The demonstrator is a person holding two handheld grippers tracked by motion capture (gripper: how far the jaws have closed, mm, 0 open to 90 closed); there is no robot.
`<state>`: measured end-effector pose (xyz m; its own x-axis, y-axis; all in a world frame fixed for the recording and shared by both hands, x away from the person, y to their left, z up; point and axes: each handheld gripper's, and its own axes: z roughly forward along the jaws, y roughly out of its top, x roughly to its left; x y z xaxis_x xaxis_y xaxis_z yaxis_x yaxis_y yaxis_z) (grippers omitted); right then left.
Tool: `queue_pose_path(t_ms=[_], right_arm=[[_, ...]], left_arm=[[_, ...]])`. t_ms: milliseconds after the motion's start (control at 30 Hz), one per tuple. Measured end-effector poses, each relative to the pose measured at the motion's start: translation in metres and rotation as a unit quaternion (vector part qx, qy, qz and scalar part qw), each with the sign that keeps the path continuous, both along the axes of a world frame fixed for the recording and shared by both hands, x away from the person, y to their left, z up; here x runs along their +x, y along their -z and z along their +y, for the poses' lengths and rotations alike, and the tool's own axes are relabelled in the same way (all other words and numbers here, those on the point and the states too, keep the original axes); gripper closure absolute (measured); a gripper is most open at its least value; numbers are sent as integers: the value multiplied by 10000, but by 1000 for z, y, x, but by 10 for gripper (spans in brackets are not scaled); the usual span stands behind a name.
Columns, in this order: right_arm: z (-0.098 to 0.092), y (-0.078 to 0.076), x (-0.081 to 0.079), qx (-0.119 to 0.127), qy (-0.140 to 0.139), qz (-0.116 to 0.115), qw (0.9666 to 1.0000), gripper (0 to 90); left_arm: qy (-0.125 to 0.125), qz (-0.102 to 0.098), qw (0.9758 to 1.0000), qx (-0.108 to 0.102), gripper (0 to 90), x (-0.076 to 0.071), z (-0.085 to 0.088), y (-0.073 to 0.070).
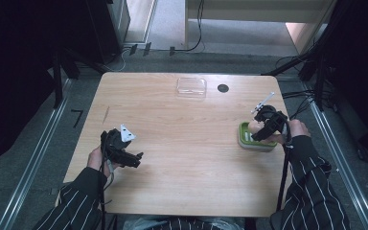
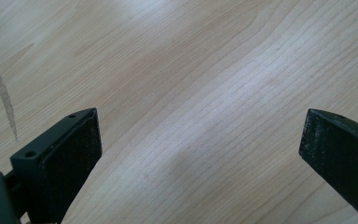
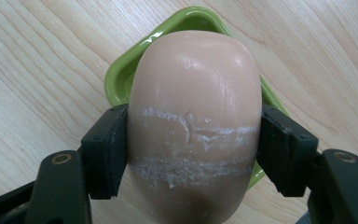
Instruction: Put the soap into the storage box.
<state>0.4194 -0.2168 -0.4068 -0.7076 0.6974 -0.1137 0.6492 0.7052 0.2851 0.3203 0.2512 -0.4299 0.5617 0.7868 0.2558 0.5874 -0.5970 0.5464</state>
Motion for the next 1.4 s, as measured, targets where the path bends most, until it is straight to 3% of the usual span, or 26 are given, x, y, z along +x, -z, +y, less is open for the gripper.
queue_pose_path(t_ms=[300, 1400], right_arm=[[-2, 4, 3, -5, 21, 49, 10000, 331], [3, 21, 17, -170, -437, 119, 9988, 331]], left_arm=[[-1, 1, 10000, 3, 0, 0, 0, 0], [-5, 10, 10000, 2, 0, 0, 0, 1]])
